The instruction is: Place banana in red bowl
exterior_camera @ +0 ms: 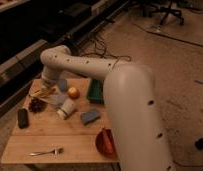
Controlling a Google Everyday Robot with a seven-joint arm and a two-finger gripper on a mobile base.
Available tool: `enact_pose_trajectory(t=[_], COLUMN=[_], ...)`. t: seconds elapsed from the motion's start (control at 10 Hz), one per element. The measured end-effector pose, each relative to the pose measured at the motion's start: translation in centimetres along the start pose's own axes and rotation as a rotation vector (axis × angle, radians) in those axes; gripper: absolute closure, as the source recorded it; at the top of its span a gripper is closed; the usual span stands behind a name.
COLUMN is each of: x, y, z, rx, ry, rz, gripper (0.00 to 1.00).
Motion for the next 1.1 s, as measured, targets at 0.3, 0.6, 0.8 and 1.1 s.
enact_pose_trajectory(t=[0.3, 0.6, 0.8, 1.1], x=[1.4, 5.0, 5.4, 5.2], y=[4.1, 7.1, 7.4, 7.6], z=[-2.1, -2.7, -2.7, -2.7], rx=[-0.114, -0.129, -0.127, -0.129], ry=[0.001, -0.008, -0.007, -0.007], rz=[0.095, 0.196, 0.206, 0.203], gripper=[1.0, 1.0, 1.0, 1.0])
